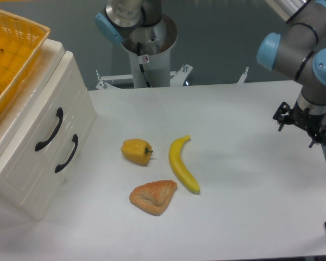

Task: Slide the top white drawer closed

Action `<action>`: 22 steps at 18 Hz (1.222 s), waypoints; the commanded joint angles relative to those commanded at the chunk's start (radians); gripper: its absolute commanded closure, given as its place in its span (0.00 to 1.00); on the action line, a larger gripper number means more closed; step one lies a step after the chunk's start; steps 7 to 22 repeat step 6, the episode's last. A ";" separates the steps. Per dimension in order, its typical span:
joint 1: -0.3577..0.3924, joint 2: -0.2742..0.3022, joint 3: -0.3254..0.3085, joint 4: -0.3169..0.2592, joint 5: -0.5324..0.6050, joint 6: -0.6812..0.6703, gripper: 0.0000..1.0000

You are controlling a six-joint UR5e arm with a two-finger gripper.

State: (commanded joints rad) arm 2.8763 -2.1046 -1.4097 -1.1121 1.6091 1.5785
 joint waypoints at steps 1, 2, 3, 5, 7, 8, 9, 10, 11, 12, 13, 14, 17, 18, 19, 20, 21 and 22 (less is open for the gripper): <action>-0.005 -0.006 0.003 0.000 0.000 0.000 0.00; -0.005 -0.011 0.006 -0.002 -0.002 0.002 0.00; -0.005 -0.018 0.018 -0.002 -0.005 0.002 0.00; 0.000 -0.047 0.060 -0.014 -0.035 0.002 0.00; 0.001 -0.057 0.067 -0.023 -0.050 0.000 0.00; 0.001 -0.057 0.067 -0.023 -0.050 0.000 0.00; 0.001 -0.057 0.067 -0.023 -0.050 0.000 0.00; 0.001 -0.057 0.067 -0.023 -0.050 0.000 0.00; 0.001 -0.057 0.067 -0.023 -0.050 0.000 0.00; 0.001 -0.057 0.067 -0.023 -0.050 0.000 0.00; 0.001 -0.057 0.067 -0.023 -0.050 0.000 0.00; 0.001 -0.057 0.067 -0.023 -0.050 0.000 0.00; 0.001 -0.057 0.067 -0.023 -0.050 0.000 0.00; 0.001 -0.057 0.067 -0.023 -0.050 0.000 0.00; 0.001 -0.057 0.067 -0.023 -0.050 0.000 0.00; 0.001 -0.057 0.067 -0.023 -0.050 0.000 0.00; 0.001 -0.057 0.067 -0.023 -0.050 0.000 0.00; 0.001 -0.057 0.067 -0.023 -0.050 0.000 0.00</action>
